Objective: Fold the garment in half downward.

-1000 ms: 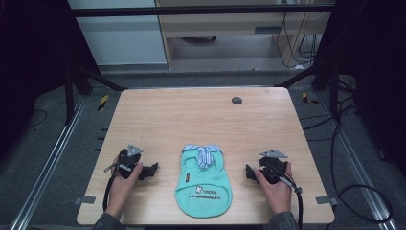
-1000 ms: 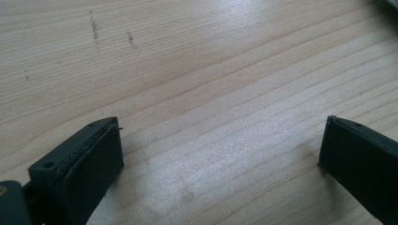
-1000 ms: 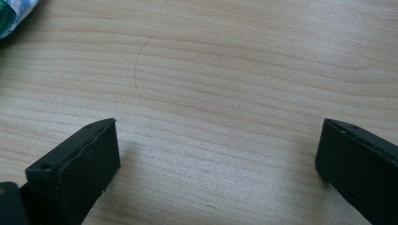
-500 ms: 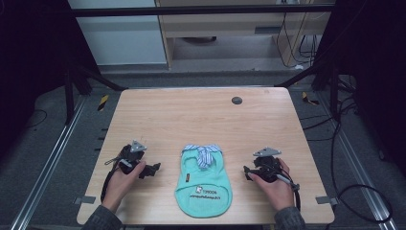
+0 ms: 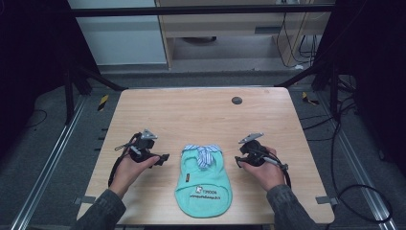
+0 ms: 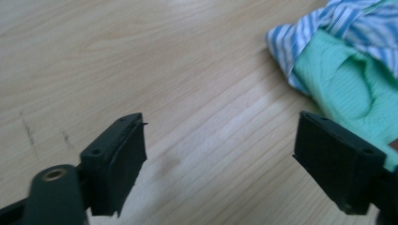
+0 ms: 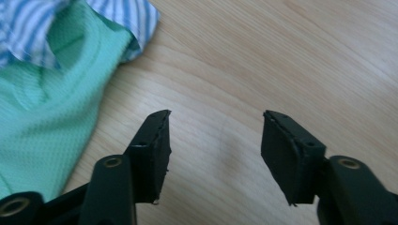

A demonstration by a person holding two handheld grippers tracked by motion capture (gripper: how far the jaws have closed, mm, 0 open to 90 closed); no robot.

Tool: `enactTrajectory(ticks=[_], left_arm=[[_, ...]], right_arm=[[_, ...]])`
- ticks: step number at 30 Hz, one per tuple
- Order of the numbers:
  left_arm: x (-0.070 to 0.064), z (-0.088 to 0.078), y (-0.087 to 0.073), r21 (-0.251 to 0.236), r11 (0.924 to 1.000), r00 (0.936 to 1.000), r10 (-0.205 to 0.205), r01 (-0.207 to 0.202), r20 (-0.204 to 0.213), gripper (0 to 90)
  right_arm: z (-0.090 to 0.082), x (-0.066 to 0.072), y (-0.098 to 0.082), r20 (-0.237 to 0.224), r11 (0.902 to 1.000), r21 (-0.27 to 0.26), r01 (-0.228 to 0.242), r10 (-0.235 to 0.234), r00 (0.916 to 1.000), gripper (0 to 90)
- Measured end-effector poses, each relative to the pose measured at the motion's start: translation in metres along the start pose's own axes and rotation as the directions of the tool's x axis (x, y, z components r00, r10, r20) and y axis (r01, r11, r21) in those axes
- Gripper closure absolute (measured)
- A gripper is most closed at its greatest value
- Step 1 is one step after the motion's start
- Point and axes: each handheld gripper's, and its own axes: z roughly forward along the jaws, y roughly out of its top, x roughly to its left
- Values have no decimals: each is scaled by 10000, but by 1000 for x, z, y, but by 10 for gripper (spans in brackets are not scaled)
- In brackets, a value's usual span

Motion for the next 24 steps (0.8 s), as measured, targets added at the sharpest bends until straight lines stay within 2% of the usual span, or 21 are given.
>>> enactTrajectory(ticks=[5,6,13,15,19,24], left_arm=[[-4,1,15,-340,9994,9997,-94,102,230,326],[-7,3,23,-491,9986,9990,-181,201,401,360],[-16,18,40,-296,9995,9994,93,-83,322,516],[-17,23,43,-175,9998,9990,61,-53,444,553],[-21,33,49,84,9999,9984,139,-144,550,577],[-24,43,55,321,9994,9972,95,-119,742,601]], right_arm=[[3,5,21,-461,9997,-117,220,-225,9987,583],[5,6,25,-592,9996,-116,259,-265,9979,622],[19,14,48,-1041,9985,-284,465,-493,9934,750],[22,17,54,-1133,9989,-293,359,-390,9928,767],[33,19,63,-1160,9987,-122,502,-513,9919,786],[43,21,73,-1211,9991,5,422,-418,9918,790]])
